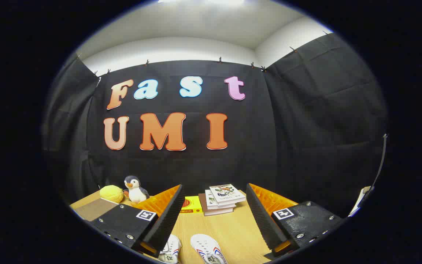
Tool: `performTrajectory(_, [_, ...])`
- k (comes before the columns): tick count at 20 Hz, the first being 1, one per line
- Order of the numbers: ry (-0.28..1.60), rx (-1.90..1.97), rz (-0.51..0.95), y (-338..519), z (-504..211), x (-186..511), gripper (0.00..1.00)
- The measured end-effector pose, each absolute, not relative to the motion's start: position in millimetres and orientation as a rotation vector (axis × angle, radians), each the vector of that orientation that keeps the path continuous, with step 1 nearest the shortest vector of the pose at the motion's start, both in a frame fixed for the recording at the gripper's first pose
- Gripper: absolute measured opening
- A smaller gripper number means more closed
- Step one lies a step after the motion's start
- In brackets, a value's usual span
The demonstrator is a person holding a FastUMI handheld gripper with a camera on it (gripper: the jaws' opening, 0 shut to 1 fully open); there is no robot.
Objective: Open the storage box then place both shoes into the box .Put the left shoe in first, then the right shoe, with the right side of both shoes facing outward in a uniform manner.
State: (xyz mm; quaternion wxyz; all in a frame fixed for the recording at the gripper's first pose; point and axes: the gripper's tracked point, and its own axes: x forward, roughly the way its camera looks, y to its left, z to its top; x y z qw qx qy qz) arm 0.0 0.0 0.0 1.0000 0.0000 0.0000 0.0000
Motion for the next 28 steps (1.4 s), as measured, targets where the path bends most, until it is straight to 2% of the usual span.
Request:
performTrajectory(3, [0.019, -0.041, -0.01, -7, 0, -6, 1.0])
performTrajectory(16, [0.064, -0.023, 0.191, -13, 3, 12, 1.0])
performTrajectory(24, [0.116, 0.013, 0.272, 3, -25, 26, 1.0])
performTrajectory(26, [0.156, 0.055, 0.318, 17, -41, 25, 1.0])
performTrajectory(28, [0.221, 0.148, 0.423, 45, -59, 17, 0.99])
